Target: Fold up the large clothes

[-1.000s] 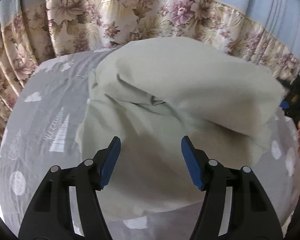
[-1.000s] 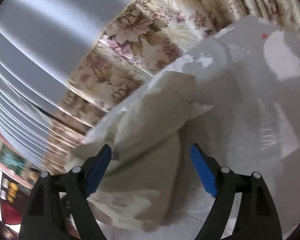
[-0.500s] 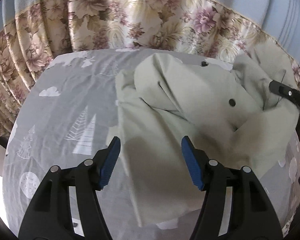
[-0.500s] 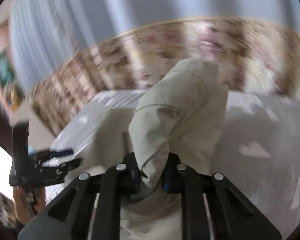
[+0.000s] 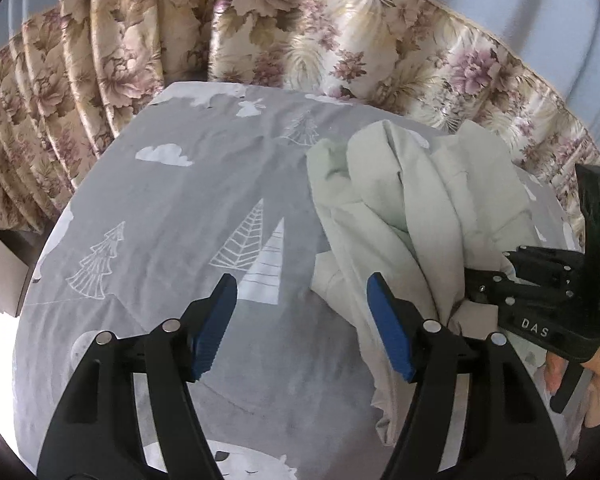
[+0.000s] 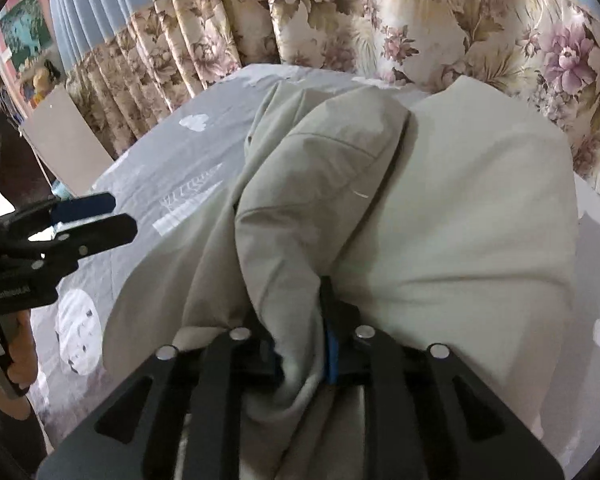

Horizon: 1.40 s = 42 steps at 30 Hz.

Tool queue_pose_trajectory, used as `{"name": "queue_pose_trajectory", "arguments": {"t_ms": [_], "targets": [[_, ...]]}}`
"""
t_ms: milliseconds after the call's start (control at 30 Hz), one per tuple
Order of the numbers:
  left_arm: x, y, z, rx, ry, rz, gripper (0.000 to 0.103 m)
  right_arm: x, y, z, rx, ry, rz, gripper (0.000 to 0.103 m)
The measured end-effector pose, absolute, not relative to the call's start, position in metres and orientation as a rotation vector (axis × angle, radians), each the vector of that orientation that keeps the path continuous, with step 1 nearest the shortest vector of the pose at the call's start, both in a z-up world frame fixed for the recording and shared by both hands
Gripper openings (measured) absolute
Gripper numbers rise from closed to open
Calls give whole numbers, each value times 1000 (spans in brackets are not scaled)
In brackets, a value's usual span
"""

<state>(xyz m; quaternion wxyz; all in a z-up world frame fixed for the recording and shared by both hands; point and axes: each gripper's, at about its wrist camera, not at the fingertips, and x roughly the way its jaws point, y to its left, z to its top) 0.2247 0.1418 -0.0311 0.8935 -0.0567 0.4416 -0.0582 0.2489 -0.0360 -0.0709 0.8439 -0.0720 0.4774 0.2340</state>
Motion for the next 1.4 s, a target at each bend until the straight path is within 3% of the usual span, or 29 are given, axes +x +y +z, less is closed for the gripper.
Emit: {"name": "queue_pose_trajectory", "arguments": {"t_ms": [233,300,333,467,533,633,767,867,900,967,1000,1033,1167,1267,1300,1367,1400], "targets": [[223,110,-30,-34,909,-179,67,224,-38,-52,-222,952,459,42],[220,102,-31,-20,916,-196,67,208,-52,-33,-189,923,495,55],[218,101,-32,-17,919,-203,67,201,-59,-25,-174,912,502,56],[205,89,-26,-14,906,-255,68,173,-116,6,-69,836,493,57],[200,85,-21,-27,888,-276,74,173,-150,9,15,818,443,57],[196,70,-10,-48,860,-337,80,191,-203,-9,194,846,366,57],[204,31,-6,11,861,-376,82,213,-226,-51,338,927,414,50],[215,9,-15,33,893,-390,82,212,-222,-51,323,909,419,48],[219,6,-19,36,894,-390,80,212,-218,-49,303,902,416,47],[230,2,-28,44,901,-379,50,209,-213,-47,271,898,413,47],[236,2,-32,31,924,-390,25,208,-210,-47,266,897,417,47],[243,6,-38,-18,959,-428,9,208,-208,-48,264,898,422,47],[245,23,-44,-114,974,-481,2,209,-196,-45,236,895,424,47],[241,33,-44,-153,987,-493,5,212,-191,-46,223,896,419,49],[239,36,-43,-156,990,-480,12,212,-190,-46,215,895,411,49],[233,36,-38,-136,973,-438,40,211,-187,-44,201,888,395,50],[230,35,-35,-125,958,-424,61,211,-186,-44,198,884,389,50]]}}
